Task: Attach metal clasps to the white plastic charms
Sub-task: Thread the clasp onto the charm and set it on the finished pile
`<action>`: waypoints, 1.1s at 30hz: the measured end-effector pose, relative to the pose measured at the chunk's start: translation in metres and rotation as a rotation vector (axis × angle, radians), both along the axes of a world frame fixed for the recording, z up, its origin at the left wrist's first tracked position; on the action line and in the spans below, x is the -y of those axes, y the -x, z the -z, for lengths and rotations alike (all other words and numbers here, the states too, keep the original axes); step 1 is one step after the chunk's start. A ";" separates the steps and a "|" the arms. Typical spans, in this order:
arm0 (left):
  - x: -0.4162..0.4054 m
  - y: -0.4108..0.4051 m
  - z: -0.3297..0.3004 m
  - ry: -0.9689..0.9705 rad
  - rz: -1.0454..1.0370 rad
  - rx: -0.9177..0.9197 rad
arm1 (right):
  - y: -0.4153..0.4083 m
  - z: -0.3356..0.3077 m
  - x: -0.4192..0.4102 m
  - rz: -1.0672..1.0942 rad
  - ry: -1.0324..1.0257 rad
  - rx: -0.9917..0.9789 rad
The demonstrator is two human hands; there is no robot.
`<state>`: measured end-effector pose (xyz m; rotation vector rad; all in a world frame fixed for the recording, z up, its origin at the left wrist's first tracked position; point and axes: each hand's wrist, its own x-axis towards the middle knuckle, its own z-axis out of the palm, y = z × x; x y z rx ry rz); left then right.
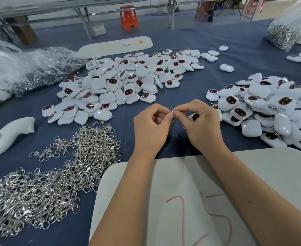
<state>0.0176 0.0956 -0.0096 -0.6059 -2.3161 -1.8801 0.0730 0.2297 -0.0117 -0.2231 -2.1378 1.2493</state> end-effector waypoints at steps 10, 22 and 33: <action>0.002 0.000 -0.002 -0.042 0.014 -0.005 | 0.001 -0.002 -0.003 -0.117 0.065 0.096; 0.005 -0.001 -0.002 -0.054 0.097 -0.018 | 0.000 0.000 -0.004 -0.074 0.112 0.015; 0.013 0.004 -0.003 -0.026 0.136 -0.014 | -0.002 -0.002 -0.002 -0.120 0.070 0.027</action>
